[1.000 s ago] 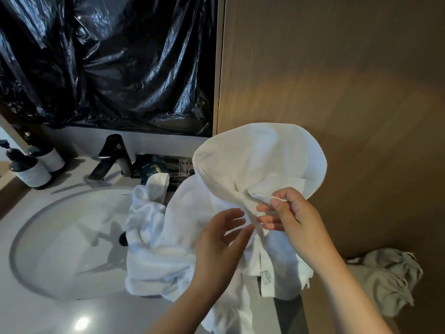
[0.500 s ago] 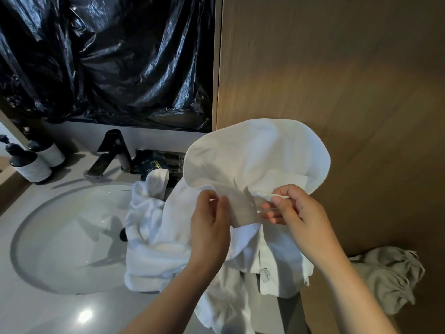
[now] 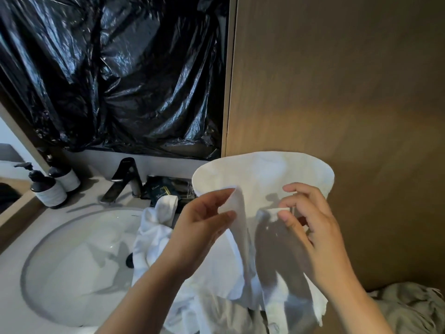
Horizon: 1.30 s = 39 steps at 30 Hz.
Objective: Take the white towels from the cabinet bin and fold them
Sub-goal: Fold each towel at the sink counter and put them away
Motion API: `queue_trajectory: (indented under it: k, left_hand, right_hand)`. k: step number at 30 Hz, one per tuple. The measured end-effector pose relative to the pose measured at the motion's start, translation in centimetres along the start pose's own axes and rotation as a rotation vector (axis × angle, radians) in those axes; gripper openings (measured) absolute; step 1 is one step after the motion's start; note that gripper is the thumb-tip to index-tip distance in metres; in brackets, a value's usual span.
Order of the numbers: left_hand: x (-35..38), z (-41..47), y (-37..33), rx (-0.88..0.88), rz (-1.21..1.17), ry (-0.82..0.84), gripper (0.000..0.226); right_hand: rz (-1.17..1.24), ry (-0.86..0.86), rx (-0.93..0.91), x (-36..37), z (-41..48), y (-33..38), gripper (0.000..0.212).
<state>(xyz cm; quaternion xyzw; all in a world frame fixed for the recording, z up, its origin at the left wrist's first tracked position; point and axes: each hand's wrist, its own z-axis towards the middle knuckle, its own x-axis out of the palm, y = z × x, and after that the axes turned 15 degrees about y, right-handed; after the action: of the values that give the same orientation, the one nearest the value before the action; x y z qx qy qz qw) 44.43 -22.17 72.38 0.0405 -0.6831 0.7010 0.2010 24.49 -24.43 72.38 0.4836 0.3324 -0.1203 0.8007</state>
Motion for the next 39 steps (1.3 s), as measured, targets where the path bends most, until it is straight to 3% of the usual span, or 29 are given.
queue_trajectory:
  k: [6,9,15,19,24,31,39]
  left_hand:
    - [0.5,0.6,0.1,0.050,-0.151,-0.139,0.033]
    - [1.4,0.8,-0.5,0.055,-0.175,-0.073,0.030]
    - [1.8,0.4,-1.3,0.074,0.178,-0.009,0.013]
    - [1.9,0.6,-2.0,0.143,0.406,-0.032,0.016]
    - [2.3,0.3,-2.0,0.149,0.460,-0.044,0.017]
    - [3.1,-0.7,-1.6,0.160,0.355,0.008,0.022]
    - [2.7,-1.0,-1.4,0.220,0.526,-0.085,0.022]
  right_hand:
    - [-0.009,0.039,-0.130,0.1,0.6,2.1,0.026]
    - [-0.009,0.032,-0.129,0.1,1.2,2.5,0.025]
    - [-0.043,-0.002,-0.065,-0.1,1.6,1.7,0.022]
    - [-0.013,-0.024,-0.031,-0.2,1.7,2.0,0.016]
    - [0.042,-0.045,0.004,-0.2,1.6,2.4,0.016]
    - [0.038,-0.045,0.022,-0.3,1.7,2.6,0.016]
    - [0.033,0.008,-0.050,-0.6,2.0,3.3,0.011]
